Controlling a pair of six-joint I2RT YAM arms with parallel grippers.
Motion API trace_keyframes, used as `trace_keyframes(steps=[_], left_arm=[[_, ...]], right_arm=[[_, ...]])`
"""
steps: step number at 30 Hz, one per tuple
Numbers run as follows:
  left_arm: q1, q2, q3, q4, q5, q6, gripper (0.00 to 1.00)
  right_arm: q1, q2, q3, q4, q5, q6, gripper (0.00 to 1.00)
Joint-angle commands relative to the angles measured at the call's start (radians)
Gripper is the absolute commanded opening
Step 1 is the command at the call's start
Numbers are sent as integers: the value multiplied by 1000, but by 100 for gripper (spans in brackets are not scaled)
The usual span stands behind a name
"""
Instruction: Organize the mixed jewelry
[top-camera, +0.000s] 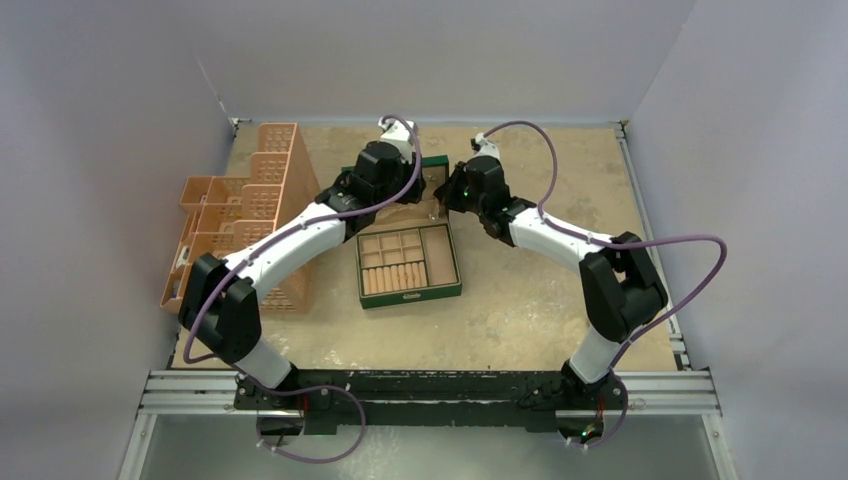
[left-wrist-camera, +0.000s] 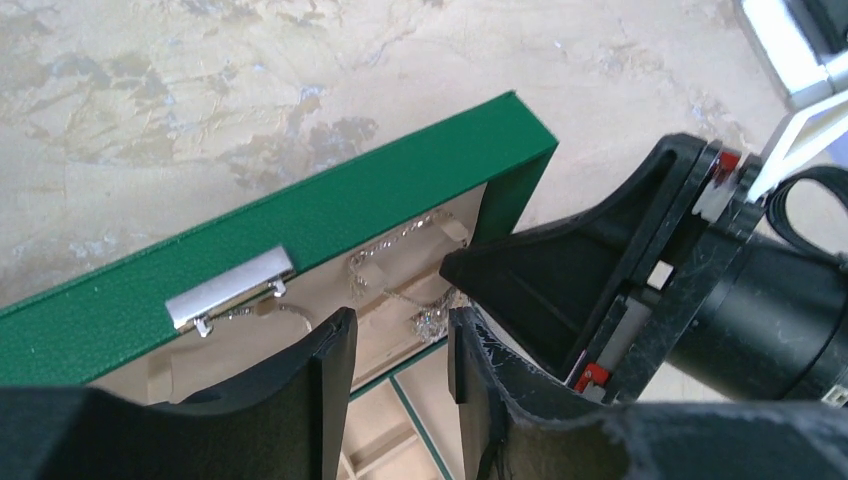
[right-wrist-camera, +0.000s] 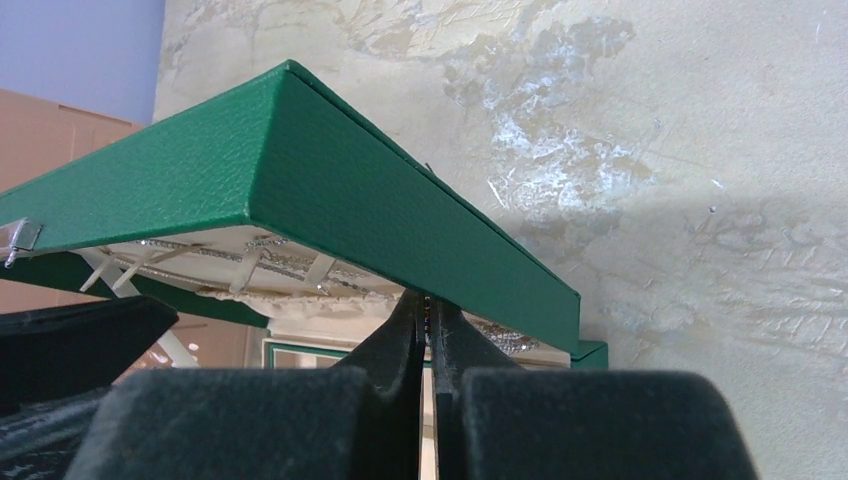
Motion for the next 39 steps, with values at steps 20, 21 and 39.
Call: trace_keyframes(steps=[20, 21, 39], left_arm=[[5, -88, -181, 189, 72, 9, 41], [6, -86, -187, 201, 70, 16, 40], [6, -6, -203, 322, 126, 209, 40]], right_arm=[[-7, -32, -56, 47, -13, -24, 19], [-5, -36, -61, 49, -13, -29, 23], [-6, -64, -143, 136, -6, -85, 37]])
